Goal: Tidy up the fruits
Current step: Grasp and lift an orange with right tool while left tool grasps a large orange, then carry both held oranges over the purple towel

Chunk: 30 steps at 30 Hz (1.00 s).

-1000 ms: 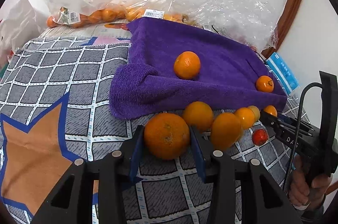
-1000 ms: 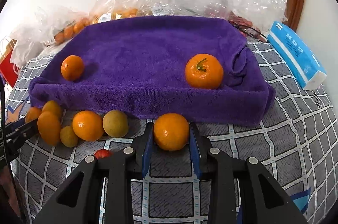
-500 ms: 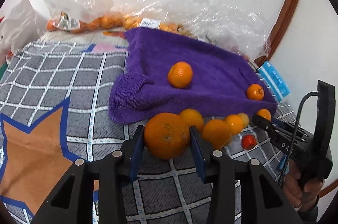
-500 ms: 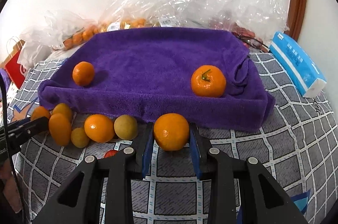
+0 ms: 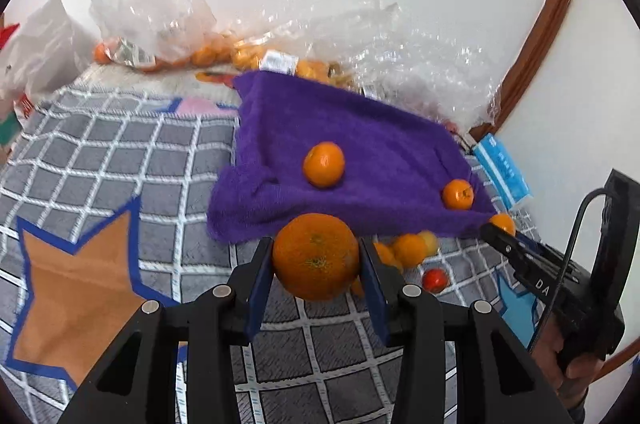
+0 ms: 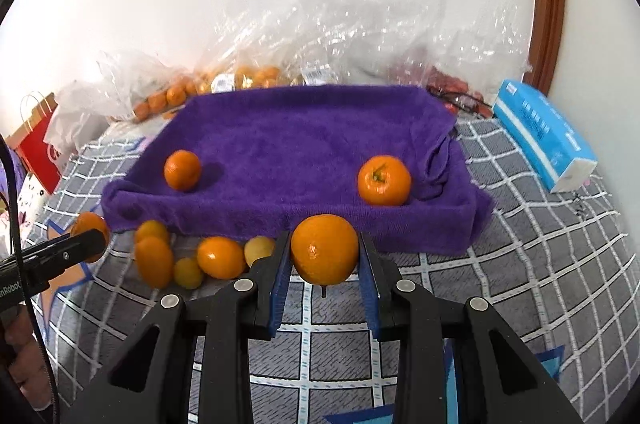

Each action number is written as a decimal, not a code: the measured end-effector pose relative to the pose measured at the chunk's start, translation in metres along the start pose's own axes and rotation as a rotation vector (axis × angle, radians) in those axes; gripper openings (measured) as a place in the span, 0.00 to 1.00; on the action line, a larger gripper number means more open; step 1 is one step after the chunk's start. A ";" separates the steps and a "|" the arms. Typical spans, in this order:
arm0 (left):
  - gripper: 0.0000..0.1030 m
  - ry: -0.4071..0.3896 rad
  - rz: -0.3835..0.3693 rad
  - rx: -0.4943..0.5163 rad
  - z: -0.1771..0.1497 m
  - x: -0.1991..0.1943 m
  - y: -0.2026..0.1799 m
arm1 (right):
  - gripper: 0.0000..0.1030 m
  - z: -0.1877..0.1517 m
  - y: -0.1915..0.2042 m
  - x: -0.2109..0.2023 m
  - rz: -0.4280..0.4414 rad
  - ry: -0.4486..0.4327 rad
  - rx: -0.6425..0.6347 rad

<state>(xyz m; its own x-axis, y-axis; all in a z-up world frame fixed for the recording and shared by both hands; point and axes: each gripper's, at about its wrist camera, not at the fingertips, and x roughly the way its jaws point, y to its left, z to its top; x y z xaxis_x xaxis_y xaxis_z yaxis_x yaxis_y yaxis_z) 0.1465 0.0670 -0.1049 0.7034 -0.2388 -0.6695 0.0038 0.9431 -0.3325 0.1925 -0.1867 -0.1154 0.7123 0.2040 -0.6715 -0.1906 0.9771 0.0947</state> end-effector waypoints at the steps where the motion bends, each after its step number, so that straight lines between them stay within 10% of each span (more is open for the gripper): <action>1: 0.39 -0.006 0.009 -0.002 0.004 -0.003 -0.002 | 0.31 0.002 0.000 -0.002 0.000 -0.002 0.003; 18: 0.39 -0.082 -0.012 -0.029 0.073 0.021 -0.026 | 0.31 0.065 -0.002 -0.004 0.010 -0.096 0.032; 30: 0.39 -0.070 -0.023 -0.055 0.063 0.048 -0.016 | 0.31 0.066 -0.017 0.033 0.050 -0.088 0.104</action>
<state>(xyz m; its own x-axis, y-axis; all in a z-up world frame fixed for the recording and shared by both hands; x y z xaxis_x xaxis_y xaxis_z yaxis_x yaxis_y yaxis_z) 0.2246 0.0554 -0.0900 0.7512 -0.2414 -0.6143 -0.0175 0.9231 -0.3842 0.2633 -0.1929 -0.0908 0.7610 0.2524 -0.5976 -0.1592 0.9657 0.2052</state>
